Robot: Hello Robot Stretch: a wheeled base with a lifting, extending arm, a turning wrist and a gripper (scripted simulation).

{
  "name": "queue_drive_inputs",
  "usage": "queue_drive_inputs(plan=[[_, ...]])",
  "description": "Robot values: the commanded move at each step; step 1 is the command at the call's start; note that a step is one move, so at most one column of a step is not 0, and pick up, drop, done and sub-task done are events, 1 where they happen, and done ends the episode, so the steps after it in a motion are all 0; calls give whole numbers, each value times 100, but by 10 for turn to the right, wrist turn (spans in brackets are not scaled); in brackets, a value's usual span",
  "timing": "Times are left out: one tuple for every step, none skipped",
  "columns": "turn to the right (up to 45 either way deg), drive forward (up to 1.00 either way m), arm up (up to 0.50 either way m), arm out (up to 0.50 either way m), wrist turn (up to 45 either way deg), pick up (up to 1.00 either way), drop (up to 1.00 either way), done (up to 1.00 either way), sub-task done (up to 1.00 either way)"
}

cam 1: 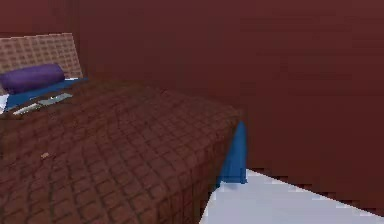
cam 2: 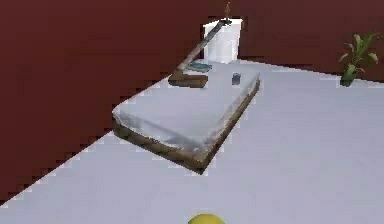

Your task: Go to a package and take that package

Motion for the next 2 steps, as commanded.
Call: queue_drive_inputs(plan=[[-450, 0, 0, 0, 0, 0, 0, 0, 0], [-450, 0, 0, 0, 0, 0, 0, 0, 0]])
